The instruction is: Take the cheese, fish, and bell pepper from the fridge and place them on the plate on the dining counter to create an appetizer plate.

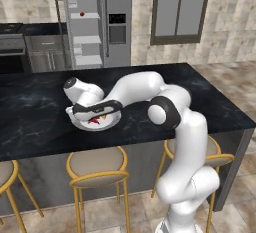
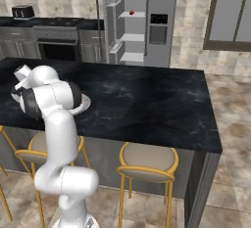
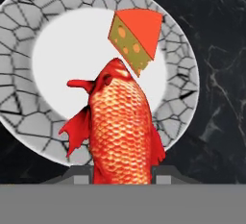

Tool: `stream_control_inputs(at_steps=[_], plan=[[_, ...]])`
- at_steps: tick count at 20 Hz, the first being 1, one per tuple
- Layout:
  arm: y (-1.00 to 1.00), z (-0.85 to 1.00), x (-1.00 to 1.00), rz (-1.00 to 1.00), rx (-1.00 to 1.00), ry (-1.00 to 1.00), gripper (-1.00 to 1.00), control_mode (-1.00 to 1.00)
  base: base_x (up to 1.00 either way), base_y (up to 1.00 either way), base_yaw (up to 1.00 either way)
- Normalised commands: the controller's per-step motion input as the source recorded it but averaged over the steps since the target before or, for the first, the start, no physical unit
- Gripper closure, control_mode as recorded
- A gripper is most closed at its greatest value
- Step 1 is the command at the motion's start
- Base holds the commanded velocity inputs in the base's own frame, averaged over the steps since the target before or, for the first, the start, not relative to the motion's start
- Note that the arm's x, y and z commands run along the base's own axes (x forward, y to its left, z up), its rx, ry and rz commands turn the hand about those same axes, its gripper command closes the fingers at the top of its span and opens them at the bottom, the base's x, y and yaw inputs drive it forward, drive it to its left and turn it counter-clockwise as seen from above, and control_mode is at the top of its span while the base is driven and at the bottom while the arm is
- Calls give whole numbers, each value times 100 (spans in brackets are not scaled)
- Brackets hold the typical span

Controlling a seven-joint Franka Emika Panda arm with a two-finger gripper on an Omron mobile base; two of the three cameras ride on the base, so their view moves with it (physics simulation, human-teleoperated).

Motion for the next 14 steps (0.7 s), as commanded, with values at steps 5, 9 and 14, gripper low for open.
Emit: stream_control_inputs(at_steps=[5,9,14], plan=[[0,-19,17,0,0,0,100,-100,0,0,0],[0,-13,29,0,0,0,100,-100,0,0,0],[0,-17,29,0,0,0,100,-100,0,0,0]])
